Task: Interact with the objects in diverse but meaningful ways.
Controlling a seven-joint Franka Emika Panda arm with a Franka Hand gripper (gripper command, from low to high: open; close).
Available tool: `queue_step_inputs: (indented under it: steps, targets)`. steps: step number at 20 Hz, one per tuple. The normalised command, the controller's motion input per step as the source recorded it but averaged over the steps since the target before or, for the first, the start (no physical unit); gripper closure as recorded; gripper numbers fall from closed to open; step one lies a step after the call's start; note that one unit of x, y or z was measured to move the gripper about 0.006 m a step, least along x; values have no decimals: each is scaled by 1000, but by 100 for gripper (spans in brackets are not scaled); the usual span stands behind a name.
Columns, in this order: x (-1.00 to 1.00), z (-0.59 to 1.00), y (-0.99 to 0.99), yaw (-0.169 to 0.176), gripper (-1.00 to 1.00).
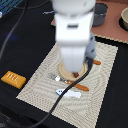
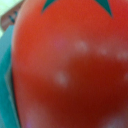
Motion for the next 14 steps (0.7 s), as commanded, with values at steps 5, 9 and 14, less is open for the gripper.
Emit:
queue_step_inputs:
  steps: [5, 9, 14]
  targets:
    - [322, -9, 570, 184, 100]
    - [261, -317, 303, 151, 100]
    - [431, -298, 651, 128, 100]
